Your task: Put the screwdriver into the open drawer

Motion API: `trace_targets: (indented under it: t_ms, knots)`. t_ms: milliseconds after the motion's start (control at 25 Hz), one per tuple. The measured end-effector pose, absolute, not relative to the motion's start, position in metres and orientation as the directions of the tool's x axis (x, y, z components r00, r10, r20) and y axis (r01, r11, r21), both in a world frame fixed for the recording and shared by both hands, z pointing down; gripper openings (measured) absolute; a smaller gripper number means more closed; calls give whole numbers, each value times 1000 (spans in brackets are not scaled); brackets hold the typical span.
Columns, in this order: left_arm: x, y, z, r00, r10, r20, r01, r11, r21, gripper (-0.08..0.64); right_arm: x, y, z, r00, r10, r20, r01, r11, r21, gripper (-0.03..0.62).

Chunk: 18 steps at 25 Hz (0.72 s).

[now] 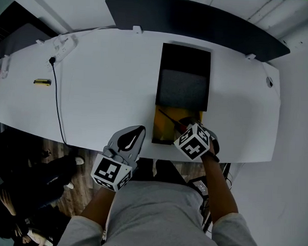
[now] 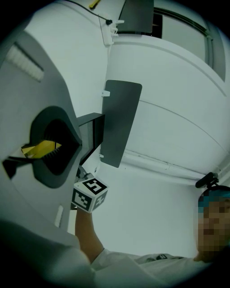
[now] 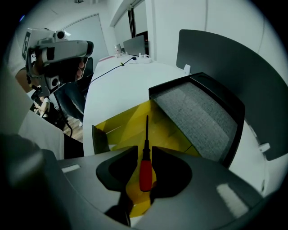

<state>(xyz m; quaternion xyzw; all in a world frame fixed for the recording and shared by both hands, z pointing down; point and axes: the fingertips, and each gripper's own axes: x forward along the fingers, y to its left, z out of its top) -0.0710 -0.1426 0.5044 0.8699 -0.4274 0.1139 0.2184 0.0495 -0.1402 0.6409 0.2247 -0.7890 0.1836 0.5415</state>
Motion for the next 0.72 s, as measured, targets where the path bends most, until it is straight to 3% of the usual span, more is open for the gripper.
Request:
trace_targets:
  t_ms: [200, 520, 720]
  knots:
    - [-64, -140, 498, 612, -690, 387, -791, -549, 271, 0, 50, -139, 614, -381, -211, 900, -592, 804, -61, 103]
    - [-56, -142, 482, 599, -703, 383, -800, -547, 247, 0, 46, -140, 560, -485, -338, 807, -639, 767, -63, 20]
    - [-50, -139, 469, 601, -705, 377, -799, -551, 242, 0, 47, -134, 531, -531, -393, 751, -672, 735, -90, 14]
